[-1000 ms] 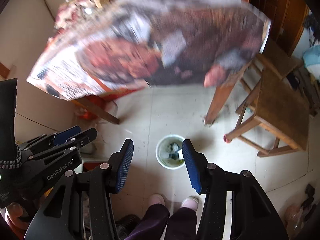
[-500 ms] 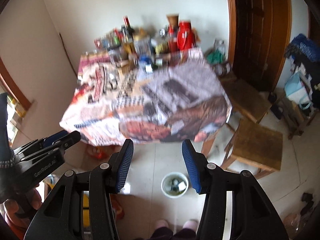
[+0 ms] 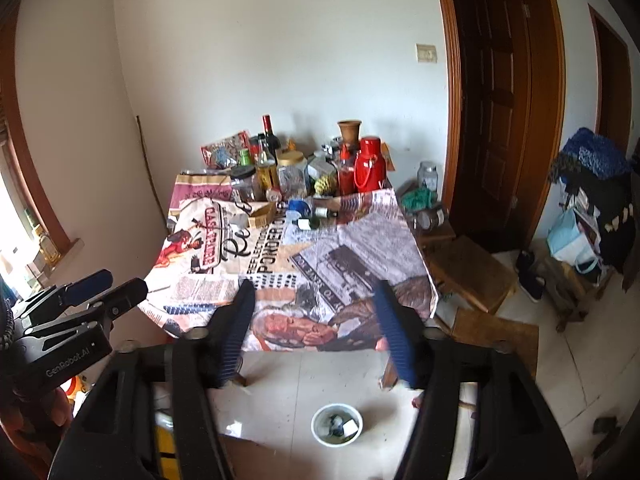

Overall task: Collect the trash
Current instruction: 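Move both tools back up to the cluttered table, then grasp the tan cardboard piece with the left tool while the right tool grasps the dark green glass bottle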

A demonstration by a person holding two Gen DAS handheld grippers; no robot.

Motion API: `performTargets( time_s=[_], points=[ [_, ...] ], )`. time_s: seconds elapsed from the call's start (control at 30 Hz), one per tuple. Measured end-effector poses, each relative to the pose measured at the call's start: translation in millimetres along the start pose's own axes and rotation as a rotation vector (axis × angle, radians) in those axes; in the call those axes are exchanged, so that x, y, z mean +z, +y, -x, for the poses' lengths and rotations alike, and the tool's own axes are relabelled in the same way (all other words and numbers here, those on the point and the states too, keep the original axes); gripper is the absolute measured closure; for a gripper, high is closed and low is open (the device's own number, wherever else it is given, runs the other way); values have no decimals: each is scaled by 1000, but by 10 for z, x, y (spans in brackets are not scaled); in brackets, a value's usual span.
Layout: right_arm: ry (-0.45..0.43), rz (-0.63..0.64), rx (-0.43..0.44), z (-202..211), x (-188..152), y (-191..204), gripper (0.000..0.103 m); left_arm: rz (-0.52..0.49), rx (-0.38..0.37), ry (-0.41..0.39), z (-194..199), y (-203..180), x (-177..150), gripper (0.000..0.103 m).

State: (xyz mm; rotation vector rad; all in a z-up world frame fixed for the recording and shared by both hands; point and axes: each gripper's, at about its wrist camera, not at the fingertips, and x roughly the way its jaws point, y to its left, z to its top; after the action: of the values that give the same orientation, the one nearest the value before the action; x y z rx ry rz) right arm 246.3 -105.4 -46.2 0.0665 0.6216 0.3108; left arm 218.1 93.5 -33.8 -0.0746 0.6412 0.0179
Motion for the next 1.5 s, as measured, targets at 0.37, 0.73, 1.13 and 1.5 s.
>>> performTargets(
  time_s=[0.37, 0.73, 1.13, 1.5],
  points=[
    [-11, 26, 38, -597, 435, -346, 28, 38, 67, -4, -633, -83, 405, 35],
    [-15, 78, 92, -1207, 1189, -942, 28, 119, 129, -14, -1495, -392, 1193, 35],
    [100, 107, 177, -1994, 1467, -1130, 28, 191, 221, 34, -2105, -276, 1480, 34],
    [168, 35, 179, -2751, 1624, -689, 28, 193, 185, 125, -2813, 611, 1683, 34]
  ],
)
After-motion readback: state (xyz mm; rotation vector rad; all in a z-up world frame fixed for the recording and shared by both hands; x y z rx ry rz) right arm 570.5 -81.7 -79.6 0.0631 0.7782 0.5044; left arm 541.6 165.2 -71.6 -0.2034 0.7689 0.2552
